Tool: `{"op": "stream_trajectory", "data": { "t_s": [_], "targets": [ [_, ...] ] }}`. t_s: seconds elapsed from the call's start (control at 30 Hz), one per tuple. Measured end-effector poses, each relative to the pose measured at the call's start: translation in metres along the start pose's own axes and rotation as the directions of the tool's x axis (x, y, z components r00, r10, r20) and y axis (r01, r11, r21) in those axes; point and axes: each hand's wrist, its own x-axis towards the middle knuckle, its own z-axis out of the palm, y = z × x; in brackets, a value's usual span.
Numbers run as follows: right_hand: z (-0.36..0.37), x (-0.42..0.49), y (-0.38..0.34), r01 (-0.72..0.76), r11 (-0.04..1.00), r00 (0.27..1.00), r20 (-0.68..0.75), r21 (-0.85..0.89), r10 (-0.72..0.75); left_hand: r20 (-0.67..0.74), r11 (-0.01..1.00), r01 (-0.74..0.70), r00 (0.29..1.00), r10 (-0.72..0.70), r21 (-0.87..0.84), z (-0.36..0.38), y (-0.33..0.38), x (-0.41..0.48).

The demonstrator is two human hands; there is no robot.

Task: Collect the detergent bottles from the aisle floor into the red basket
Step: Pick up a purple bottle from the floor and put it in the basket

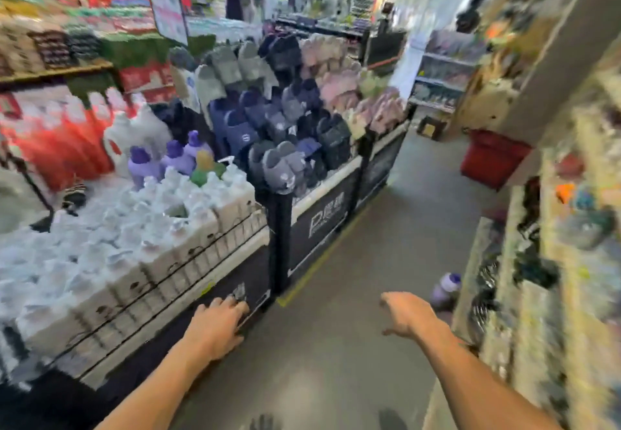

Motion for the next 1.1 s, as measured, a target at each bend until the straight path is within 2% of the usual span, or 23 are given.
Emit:
{"op": "stream_trajectory", "data": {
  "t_s": [0.2, 0.27, 0.4, 0.5, 0.6, 0.87, 0.97, 1.1],
  "targets": [
    [-0.018, 0.035, 0.052, -0.116, 0.987, 0.991, -0.055, 0.11, 0.123, -0.023, 0.957, -0.255, 0.965, 0.26, 0.139, -0.053, 0.091, 0.131],
    [-0.03, 0.065, 0.082, -0.214, 0.963, 0.971, -0.072, 0.164, 0.228, -0.032, 0.905, -0.38, 0.919, 0.393, 0.191, -0.078, 0.133, 0.208],
    [-0.042, 0.074, 0.074, -0.218, 0.97, 0.969, -0.091, 0.103, 0.228, 0.053, 0.883, -0.405, 0.913, 0.405, 0.236, -0.082, 0.159, 0.231],
    [-0.06, 0.085, 0.092, -0.3, 0.943, 0.948, -0.069, 0.145, 0.312, 0.017, 0.838, -0.493, 0.864, 0.503, 0.233, -0.105, 0.186, 0.289],
    [-0.073, 0.094, 0.131, -0.395, 0.899, 0.911, -0.044, 0.191, 0.409, 0.035, 0.798, -0.571, 0.817, 0.576, 0.193, -0.128, 0.227, 0.334],
    [-0.06, 0.122, 0.224, -0.547, 0.777, 0.829, 0.076, 0.31, 0.554, 0.143, 0.678, -0.694, 0.717, 0.682, 0.244, -0.139, 0.327, 0.427],
    [-0.052, 0.139, 0.283, -0.611, 0.7, 0.782, 0.144, 0.37, 0.606, 0.161, 0.618, -0.737, 0.669, 0.726, 0.273, -0.148, 0.383, 0.47],
    [-0.047, 0.156, 0.347, -0.646, 0.625, 0.748, 0.203, 0.438, 0.631, 0.185, 0.592, -0.745, 0.657, 0.731, 0.308, -0.17, 0.431, 0.516]
  ]
}}
